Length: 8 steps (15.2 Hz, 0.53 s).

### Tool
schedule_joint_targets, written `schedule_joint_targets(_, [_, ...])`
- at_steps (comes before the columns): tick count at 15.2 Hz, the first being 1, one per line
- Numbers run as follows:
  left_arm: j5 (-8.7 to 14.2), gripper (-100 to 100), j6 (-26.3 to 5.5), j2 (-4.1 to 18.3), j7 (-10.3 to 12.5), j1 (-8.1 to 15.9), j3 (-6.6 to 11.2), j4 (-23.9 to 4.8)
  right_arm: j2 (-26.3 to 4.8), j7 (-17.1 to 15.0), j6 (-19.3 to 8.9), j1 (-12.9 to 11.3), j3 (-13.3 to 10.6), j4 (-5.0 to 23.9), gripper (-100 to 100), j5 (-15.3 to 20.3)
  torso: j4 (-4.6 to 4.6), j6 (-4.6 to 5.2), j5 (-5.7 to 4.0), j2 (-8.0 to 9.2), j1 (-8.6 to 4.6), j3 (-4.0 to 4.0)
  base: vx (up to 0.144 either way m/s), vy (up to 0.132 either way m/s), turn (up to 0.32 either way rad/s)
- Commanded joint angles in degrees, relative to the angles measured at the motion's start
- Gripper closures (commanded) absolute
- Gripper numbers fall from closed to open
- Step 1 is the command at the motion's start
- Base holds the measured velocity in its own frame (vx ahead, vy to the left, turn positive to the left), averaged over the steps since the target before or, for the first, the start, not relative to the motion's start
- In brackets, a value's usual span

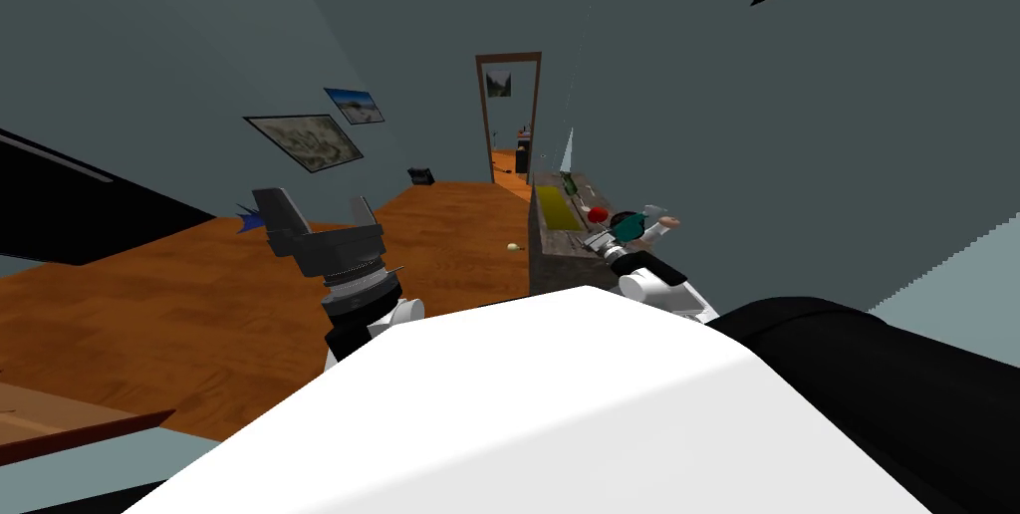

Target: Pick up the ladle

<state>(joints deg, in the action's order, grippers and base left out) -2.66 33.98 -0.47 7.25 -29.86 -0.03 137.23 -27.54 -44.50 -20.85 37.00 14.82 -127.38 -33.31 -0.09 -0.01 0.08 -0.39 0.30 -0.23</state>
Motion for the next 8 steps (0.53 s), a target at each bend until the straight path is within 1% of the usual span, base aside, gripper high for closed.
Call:
schedule_joint_targets(1, [0.0,0,0.0,0.0,0.0,0.0,0.00,0.0,-0.1,-0.5,-2.0,0.1,0.2,-0.1,-100,-0.3,0.00,0.00,0.00,0.00,0.00,0.00,0.036,0.038,-0.001])
schedule_joint_targets(2, [0.0,0,0.0,0.0,0.0,0.0,0.00,0.0,-1.6,-3.2,-3.8,0.8,1.5,0.4,-100,-2.6,0.02,0.00,-0.02,0.09,-0.09,0.05,0.057,0.051,-0.021])
schedule_joint_targets(4, [0.0,0,0.0,0.0,0.0,0.0,0.00,0.0,-1.6,-3.2,-5.8,0.8,1.5,0.4,-100,-2.6,0.02,0.01,-0.02,0.07,-0.06,0.04,0.063,0.067,-0.027])
schedule_joint_targets(5, [0.0,0,0.0,0.0,0.0,0.0,0.00,0.0,-1.6,-3.2,-5.8,0.8,1.5,0.4,-100,-2.6,0.02,0.00,-0.02,0.09,-0.06,0.05,0.029,0.038,-0.003])
schedule_joint_targets(6, [0.0,0,0.0,0.0,0.0,0.0,0.00,0.0,-3.0,-5.8,-8.1,1.5,2.7,0.8,-100,-4.8,0.03,0.00,-0.03,0.15,-0.12,0.09,0.058,0.059,-0.017])
schedule_joint_targets(8, [0.0,0,0.0,0.0,0.0,0.0,0.00,0.0,-3.0,-5.8,-9.6,1.5,2.7,0.8,-100,-4.8,0.02,0.01,-0.02,0.07,-0.06,0.05,0.074,0.064,-0.031])
